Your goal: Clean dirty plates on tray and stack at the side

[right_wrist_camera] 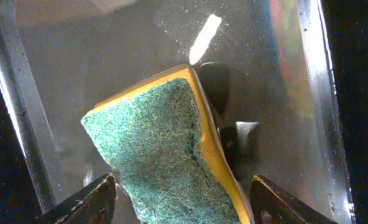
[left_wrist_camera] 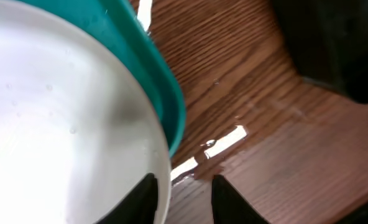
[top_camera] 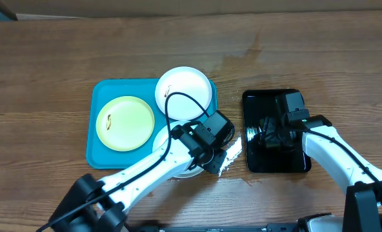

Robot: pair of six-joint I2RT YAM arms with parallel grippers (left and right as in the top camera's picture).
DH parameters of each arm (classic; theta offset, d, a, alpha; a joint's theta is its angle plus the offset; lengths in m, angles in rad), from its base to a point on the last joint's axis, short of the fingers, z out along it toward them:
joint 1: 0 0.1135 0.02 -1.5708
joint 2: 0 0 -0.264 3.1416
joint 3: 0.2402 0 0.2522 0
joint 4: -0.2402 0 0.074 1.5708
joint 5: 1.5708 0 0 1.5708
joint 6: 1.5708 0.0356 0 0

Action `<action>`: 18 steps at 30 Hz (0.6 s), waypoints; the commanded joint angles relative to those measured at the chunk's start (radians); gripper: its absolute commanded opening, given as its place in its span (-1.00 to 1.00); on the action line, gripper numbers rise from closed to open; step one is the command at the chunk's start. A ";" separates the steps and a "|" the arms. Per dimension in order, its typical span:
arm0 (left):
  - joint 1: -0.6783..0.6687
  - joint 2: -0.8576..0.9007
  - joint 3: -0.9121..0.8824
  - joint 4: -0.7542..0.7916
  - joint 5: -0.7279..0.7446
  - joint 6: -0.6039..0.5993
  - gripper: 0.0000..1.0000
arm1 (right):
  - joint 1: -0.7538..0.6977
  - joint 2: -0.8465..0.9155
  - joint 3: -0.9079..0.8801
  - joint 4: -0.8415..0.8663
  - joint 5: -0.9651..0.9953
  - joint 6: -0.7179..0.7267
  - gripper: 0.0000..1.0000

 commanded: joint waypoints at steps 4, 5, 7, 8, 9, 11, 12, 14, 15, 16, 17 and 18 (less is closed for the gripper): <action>0.018 0.008 0.027 0.018 0.000 -0.053 -0.42 | -0.002 -0.006 -0.002 0.004 0.000 0.004 0.42; 0.018 0.008 0.033 0.014 -0.002 -0.053 -0.42 | -0.002 -0.006 -0.002 0.004 0.000 0.004 0.43; 0.020 0.007 0.042 0.002 -0.004 -0.053 -0.42 | -0.002 -0.006 -0.002 0.004 0.000 0.004 0.43; 0.024 0.007 0.049 -0.006 -0.006 -0.053 -0.40 | -0.002 -0.006 -0.002 0.004 0.000 0.004 0.43; 0.030 0.007 0.057 -0.014 -0.017 -0.054 -0.38 | -0.002 -0.006 -0.002 0.004 0.000 0.004 0.43; 0.055 0.006 0.081 -0.040 -0.060 -0.067 -0.38 | -0.002 -0.006 -0.002 0.004 0.000 0.004 0.43; 0.072 0.006 0.094 -0.057 -0.079 -0.081 -0.38 | -0.002 -0.006 -0.002 0.004 0.000 0.004 0.43; 0.127 0.005 0.126 -0.105 -0.102 -0.106 -0.38 | -0.002 -0.006 -0.002 0.004 0.000 0.004 0.43; 0.159 0.005 0.142 -0.130 -0.105 -0.110 -0.38 | -0.002 -0.006 -0.002 0.004 0.000 0.004 0.43; 0.191 0.005 0.156 -0.150 -0.105 -0.110 -0.38 | -0.002 -0.006 -0.002 0.004 0.000 0.004 0.43; 0.226 0.005 0.169 -0.171 -0.105 -0.110 -0.38 | -0.002 -0.006 -0.002 0.004 0.000 0.004 0.43; 0.272 0.005 0.184 -0.196 -0.105 -0.109 -0.39 | -0.002 -0.006 -0.002 0.004 0.000 0.004 0.43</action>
